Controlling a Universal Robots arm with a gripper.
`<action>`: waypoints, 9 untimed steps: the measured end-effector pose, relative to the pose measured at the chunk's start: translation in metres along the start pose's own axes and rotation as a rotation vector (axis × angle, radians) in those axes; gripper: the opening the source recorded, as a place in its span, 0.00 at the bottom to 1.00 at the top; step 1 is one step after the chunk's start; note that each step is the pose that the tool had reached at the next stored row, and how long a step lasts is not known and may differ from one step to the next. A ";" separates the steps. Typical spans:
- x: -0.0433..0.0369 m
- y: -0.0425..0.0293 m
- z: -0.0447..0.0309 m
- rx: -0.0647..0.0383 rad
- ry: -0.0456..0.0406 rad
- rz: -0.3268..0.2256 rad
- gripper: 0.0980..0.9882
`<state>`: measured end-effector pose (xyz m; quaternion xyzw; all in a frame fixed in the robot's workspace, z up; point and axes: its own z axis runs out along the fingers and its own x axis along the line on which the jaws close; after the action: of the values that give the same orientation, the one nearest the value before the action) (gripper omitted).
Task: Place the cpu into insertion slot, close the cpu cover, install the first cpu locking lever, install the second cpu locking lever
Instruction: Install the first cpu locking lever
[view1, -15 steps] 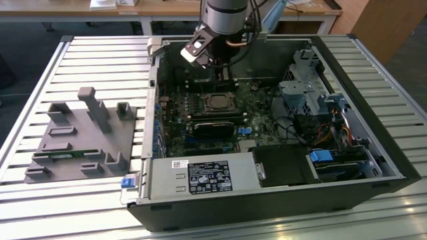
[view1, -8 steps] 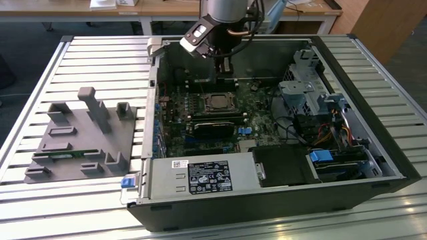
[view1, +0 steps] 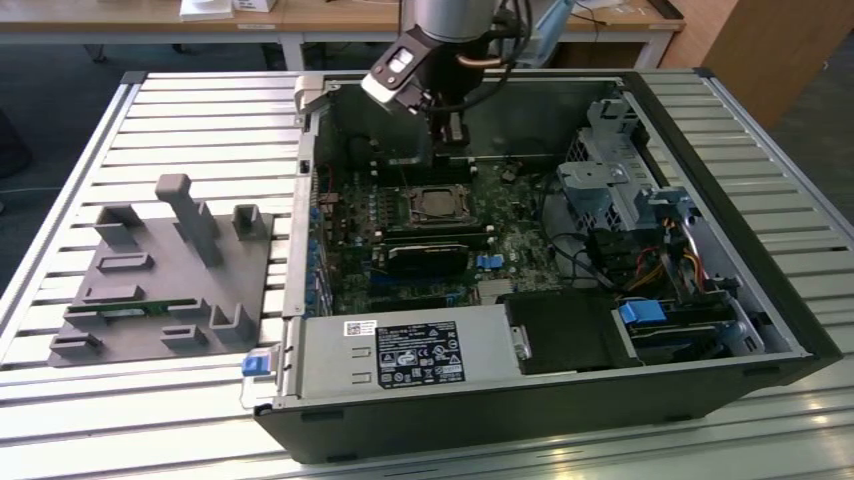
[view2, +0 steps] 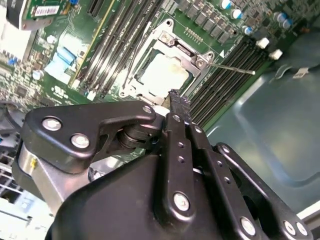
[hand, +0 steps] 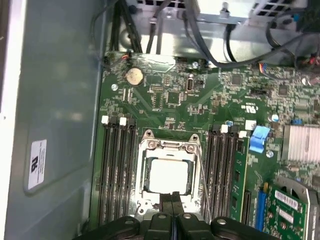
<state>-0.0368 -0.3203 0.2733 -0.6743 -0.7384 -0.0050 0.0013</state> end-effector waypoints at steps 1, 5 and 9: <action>0.0000 0.0000 0.0000 0.000 0.0002 -0.018 0.01; 0.0000 0.0000 0.0001 0.001 0.0002 -0.089 0.01; 0.0000 0.0000 0.0001 0.001 -0.0007 -0.149 0.01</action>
<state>-0.0369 -0.3203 0.2732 -0.6173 -0.7867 -0.0043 0.0012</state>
